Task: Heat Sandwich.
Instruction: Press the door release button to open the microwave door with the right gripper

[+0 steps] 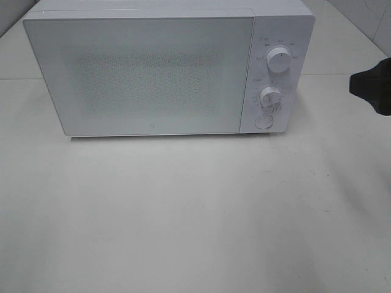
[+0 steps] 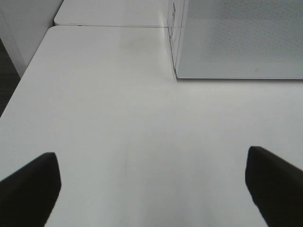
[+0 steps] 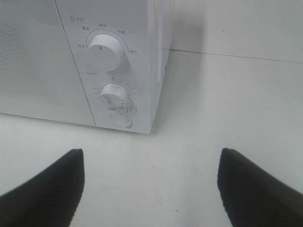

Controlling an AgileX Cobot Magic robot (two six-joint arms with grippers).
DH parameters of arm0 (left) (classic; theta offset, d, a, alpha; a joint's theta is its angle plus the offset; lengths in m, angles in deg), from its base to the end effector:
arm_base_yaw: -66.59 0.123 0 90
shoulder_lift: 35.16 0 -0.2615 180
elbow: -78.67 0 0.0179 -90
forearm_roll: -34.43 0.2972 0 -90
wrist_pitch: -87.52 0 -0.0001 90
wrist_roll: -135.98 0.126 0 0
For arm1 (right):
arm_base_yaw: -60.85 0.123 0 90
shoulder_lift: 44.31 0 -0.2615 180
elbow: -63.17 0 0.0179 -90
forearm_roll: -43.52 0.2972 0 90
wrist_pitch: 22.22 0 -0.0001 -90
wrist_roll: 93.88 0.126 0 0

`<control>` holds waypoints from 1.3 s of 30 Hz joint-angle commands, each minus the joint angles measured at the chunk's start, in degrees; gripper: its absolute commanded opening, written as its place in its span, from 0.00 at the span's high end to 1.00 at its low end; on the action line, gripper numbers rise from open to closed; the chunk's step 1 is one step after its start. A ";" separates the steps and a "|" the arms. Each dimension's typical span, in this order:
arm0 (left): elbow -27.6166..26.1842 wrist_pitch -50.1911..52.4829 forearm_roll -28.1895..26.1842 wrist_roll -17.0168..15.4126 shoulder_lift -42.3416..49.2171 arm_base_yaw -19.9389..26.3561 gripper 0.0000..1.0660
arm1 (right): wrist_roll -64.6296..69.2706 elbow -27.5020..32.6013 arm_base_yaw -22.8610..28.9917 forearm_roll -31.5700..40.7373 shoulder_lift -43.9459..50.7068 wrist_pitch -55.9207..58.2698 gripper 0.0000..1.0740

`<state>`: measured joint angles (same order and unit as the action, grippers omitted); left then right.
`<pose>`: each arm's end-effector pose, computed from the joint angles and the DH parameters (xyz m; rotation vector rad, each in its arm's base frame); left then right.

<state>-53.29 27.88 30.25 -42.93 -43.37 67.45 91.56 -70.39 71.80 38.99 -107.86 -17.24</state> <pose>0.0916 -0.0066 0.2855 0.0066 2.0211 -0.0654 0.2781 0.0529 0.2191 -0.1711 2.0012 0.1257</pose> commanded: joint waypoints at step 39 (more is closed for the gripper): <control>0.11 0.40 -0.52 -0.11 1.49 0.23 0.06 | -20.17 9.40 25.95 42.91 -38.73 -67.55 0.29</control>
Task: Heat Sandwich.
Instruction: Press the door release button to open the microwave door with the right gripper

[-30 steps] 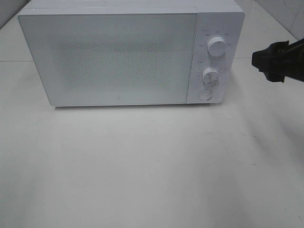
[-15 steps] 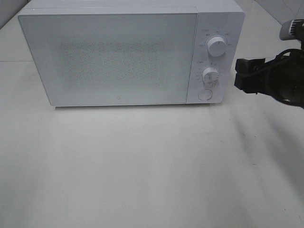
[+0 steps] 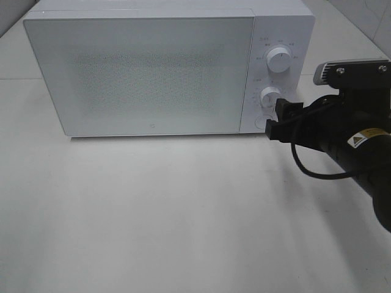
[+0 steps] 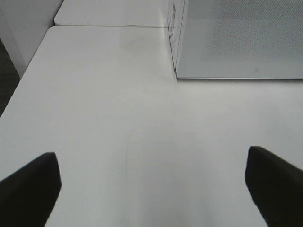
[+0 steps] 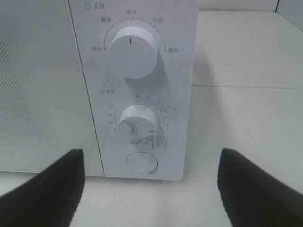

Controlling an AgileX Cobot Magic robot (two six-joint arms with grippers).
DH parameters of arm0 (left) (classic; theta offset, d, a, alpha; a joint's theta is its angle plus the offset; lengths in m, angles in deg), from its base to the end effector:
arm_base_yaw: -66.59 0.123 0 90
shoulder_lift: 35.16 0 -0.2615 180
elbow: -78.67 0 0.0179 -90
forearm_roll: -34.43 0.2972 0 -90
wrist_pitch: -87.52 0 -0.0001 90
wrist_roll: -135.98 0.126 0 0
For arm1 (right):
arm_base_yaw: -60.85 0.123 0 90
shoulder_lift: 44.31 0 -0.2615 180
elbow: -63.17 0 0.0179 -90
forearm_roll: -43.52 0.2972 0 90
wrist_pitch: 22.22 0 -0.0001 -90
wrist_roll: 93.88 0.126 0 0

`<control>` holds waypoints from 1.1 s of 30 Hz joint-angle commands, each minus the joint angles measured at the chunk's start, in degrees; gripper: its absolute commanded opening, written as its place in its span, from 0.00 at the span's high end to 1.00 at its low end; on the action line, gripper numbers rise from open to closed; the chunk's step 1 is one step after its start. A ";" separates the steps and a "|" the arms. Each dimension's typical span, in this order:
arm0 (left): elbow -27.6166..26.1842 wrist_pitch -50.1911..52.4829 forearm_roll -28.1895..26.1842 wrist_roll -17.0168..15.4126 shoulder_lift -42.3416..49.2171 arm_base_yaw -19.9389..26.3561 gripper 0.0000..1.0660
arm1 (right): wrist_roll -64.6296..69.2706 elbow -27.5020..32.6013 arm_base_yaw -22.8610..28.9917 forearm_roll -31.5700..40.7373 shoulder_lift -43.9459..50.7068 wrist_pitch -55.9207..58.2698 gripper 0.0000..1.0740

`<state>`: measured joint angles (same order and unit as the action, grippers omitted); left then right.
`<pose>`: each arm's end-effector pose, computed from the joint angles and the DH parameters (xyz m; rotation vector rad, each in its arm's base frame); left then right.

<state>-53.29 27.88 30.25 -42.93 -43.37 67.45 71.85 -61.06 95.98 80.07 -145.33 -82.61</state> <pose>0.0916 -0.0066 0.2855 0.0066 2.0211 -0.0654 0.2739 0.1130 0.0910 -0.0588 1.7498 0.0371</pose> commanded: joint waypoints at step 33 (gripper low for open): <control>0.11 0.40 -0.52 -0.11 1.49 0.23 0.06 | 42.80 0.00 9.17 8.94 -6.36 -3.50 0.29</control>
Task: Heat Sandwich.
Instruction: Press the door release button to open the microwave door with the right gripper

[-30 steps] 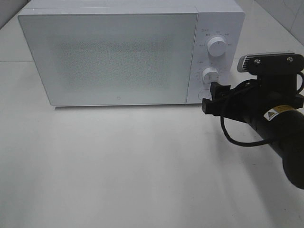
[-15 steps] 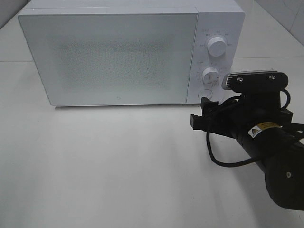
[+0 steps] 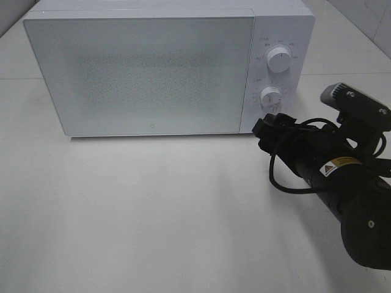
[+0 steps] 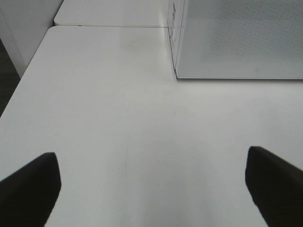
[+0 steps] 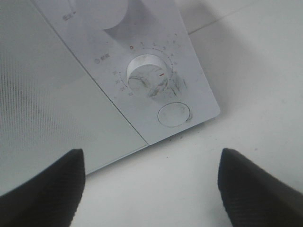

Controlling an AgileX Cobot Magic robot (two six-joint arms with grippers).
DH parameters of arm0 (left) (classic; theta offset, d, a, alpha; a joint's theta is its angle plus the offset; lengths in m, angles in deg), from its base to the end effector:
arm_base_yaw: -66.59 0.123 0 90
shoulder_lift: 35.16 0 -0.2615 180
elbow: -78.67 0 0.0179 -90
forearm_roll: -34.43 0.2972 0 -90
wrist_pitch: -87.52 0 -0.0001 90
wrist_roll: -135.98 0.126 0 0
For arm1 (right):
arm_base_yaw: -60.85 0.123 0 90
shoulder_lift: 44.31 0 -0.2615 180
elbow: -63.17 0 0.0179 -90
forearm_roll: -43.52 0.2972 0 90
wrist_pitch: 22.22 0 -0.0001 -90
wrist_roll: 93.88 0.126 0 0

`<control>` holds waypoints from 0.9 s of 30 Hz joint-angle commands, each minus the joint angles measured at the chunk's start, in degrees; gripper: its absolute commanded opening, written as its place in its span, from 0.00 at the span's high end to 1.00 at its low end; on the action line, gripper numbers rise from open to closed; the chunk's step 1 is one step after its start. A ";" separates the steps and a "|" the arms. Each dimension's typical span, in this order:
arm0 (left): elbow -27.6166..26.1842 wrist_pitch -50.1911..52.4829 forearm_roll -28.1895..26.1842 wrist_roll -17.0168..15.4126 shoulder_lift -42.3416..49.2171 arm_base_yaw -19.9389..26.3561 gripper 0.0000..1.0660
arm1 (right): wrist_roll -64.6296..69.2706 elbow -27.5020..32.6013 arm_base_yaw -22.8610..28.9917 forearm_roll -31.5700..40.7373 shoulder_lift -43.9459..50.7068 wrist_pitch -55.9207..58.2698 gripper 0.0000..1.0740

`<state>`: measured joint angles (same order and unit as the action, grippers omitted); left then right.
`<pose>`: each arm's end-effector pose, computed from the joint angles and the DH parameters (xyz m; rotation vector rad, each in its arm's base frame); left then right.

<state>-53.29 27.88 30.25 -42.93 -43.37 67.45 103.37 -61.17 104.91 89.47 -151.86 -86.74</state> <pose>0.0916 -0.0066 0.2855 0.0066 2.0211 -0.0654 0.2532 0.1313 0.0638 0.4302 1.7695 0.3946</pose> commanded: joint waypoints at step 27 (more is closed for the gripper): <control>0.11 0.40 -0.52 -0.11 1.49 0.23 0.06 | 58.44 0.11 0.23 -2.12 0.17 6.65 1.00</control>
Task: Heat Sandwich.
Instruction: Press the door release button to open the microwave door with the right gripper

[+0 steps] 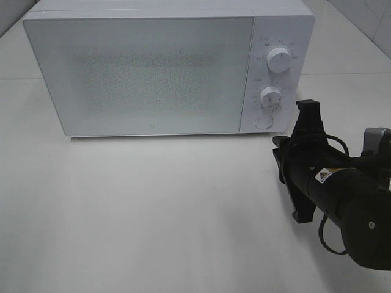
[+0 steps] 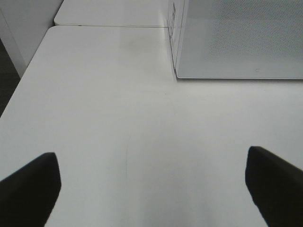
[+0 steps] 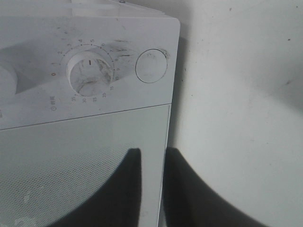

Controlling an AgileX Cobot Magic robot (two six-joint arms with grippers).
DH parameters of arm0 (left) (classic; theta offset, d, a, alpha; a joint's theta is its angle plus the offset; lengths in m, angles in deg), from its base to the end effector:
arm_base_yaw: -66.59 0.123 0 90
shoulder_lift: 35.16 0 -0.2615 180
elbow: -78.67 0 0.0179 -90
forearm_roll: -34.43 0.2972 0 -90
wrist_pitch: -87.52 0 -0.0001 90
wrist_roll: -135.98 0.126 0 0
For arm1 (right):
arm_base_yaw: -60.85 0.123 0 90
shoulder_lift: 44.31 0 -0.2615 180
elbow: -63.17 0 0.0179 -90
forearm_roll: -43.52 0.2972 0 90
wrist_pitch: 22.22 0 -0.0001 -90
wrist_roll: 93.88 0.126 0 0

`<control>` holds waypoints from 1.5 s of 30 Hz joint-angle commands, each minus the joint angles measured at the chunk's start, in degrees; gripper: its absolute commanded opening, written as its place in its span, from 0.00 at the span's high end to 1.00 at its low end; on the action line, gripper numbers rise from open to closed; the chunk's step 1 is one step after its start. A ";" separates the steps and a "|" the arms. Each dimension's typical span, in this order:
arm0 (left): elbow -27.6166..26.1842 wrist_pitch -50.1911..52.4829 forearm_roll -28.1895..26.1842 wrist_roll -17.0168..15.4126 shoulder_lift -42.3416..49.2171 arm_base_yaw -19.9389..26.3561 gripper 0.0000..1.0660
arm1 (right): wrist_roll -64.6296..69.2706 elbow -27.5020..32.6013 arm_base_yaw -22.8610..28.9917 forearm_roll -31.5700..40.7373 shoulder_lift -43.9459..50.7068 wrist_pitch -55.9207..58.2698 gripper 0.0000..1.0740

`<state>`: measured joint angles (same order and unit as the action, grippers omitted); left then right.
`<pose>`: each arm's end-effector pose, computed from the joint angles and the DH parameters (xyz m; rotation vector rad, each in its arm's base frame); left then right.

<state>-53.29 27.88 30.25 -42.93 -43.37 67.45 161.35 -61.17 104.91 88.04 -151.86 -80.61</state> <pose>0.0916 -0.0066 0.2855 0.0066 2.0211 -0.0654 0.2493 0.1366 0.0518 1.3605 1.5453 1.0597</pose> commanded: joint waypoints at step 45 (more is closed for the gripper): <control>0.11 0.40 -0.52 -0.11 1.49 0.23 0.06 | 6.36 -13.01 -16.16 -19.94 -12.32 5.61 1.00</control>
<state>-53.29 27.88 30.25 -42.93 -43.37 67.45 167.42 -73.26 89.10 68.96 -163.50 -75.28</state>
